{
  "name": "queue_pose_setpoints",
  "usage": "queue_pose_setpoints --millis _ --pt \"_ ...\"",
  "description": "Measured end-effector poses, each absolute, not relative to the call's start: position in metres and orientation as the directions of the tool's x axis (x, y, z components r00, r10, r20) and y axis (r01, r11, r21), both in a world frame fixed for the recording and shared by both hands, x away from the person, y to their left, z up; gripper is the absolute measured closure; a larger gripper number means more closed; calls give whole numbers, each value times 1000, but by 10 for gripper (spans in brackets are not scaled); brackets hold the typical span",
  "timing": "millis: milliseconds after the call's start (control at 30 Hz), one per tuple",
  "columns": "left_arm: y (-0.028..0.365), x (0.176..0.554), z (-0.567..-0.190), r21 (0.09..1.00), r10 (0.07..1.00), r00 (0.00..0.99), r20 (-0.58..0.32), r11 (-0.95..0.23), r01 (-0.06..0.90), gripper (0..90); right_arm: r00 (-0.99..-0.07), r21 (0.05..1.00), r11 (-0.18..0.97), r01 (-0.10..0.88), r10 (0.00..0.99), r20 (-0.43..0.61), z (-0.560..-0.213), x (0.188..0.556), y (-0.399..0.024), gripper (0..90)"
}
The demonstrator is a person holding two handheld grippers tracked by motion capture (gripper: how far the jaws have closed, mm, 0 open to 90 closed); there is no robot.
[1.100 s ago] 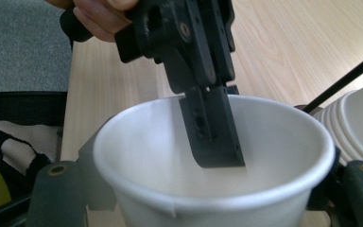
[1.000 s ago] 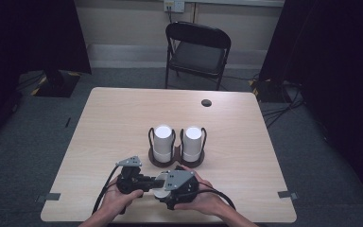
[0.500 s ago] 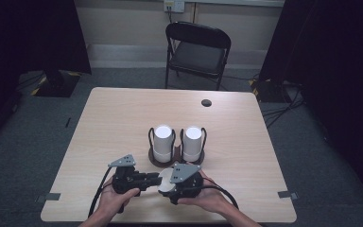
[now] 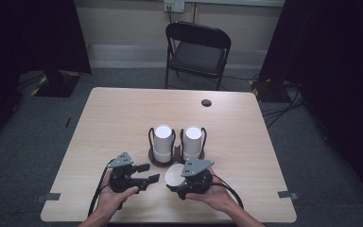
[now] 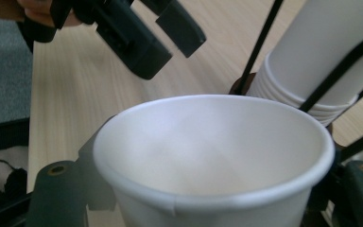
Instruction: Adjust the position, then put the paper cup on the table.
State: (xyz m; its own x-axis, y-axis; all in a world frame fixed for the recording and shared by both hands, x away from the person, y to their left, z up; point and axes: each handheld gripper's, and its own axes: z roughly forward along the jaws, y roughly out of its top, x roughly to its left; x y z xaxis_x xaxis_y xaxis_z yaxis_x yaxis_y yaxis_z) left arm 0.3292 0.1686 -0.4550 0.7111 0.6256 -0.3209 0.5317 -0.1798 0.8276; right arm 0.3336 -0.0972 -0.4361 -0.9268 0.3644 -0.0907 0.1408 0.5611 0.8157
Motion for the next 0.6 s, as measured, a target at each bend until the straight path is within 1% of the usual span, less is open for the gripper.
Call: queue_pose_setpoints --millis 100,200,267,333,500,600 --pt "170 329 -456 837 641 713 -283 -197 510 292 -916 835 525 165 396 -68 -435 336 -104 267" --pt "171 329 -456 844 664 708 -239 -219 490 295 -905 849 492 190 422 -42 -434 338 -111 267" --pt "171 330 -456 841 678 698 -232 -221 494 285 -898 853 482 200 439 -37 -434 339 -116 267" --pt "172 330 -456 844 688 691 -222 -220 489 255 -892 860 467 207 451 -30 -433 340 -121 267" --pt "172 330 -457 849 686 701 -197 -237 472 228 -874 877 413 246 486 16 -428 344 -135 267" --pt "172 331 -457 851 685 702 -195 -237 468 204 -862 884 391 255 506 24 -423 345 -142 268"
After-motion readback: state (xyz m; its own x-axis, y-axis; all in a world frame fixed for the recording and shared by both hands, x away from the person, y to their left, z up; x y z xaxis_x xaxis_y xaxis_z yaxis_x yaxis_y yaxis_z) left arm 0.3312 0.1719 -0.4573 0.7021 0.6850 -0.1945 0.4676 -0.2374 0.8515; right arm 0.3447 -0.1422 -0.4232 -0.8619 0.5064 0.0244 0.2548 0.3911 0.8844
